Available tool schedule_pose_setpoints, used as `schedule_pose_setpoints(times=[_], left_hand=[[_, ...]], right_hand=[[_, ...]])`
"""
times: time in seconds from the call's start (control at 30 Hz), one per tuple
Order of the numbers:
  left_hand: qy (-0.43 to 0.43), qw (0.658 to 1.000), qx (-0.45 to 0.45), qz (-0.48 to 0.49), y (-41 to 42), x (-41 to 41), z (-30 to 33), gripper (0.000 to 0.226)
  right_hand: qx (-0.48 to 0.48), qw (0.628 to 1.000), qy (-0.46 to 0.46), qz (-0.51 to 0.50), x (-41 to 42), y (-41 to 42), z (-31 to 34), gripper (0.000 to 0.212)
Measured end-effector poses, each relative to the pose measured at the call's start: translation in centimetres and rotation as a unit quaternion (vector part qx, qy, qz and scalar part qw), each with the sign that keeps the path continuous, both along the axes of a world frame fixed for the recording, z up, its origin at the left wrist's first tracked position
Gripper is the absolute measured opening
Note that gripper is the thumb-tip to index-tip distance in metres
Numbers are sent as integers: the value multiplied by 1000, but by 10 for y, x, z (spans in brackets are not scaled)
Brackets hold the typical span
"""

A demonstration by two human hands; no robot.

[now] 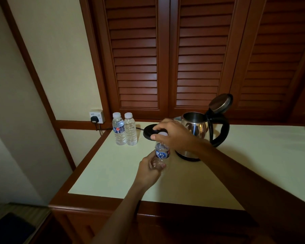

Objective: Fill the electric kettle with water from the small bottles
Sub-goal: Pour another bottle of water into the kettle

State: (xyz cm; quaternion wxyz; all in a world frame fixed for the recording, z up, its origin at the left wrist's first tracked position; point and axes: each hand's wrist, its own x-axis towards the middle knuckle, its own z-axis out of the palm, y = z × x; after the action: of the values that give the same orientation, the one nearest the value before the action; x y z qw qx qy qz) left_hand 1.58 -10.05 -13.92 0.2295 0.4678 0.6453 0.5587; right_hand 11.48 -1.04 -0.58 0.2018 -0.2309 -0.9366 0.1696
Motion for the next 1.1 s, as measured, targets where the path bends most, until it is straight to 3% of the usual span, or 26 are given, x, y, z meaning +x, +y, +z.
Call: schedule_pose_setpoints(times=[0.17, 0.3, 0.47, 0.6, 0.7, 0.83, 1.1], left_hand=[[4, 1000, 2, -1, 2, -3, -3, 43], [8, 1000, 3, 20, 2, -1, -3, 43], [14, 1000, 1, 26, 2, -1, -4, 44], [5, 1000, 5, 3, 2, -3, -5, 46], [3, 1000, 11, -6, 2, -2, -5, 45], [12, 1000, 8, 1, 1, -2, -4, 44], [70, 997, -15, 8, 3, -2, -8, 48]], right_hand=[[-78, 996, 37, 17, 4, 6, -18, 38], [22, 995, 93, -24, -2, 6, -32, 44], [197, 969, 149, -25, -10, -8, -46, 17], [73, 976, 192, -68, -6, -6, -54, 41], [7, 984, 164, -70, -2, 1, -63, 57], [-74, 985, 133, -84, 2, 8, -68, 57], [-88, 988, 99, -85, 8, 12, -79, 60]])
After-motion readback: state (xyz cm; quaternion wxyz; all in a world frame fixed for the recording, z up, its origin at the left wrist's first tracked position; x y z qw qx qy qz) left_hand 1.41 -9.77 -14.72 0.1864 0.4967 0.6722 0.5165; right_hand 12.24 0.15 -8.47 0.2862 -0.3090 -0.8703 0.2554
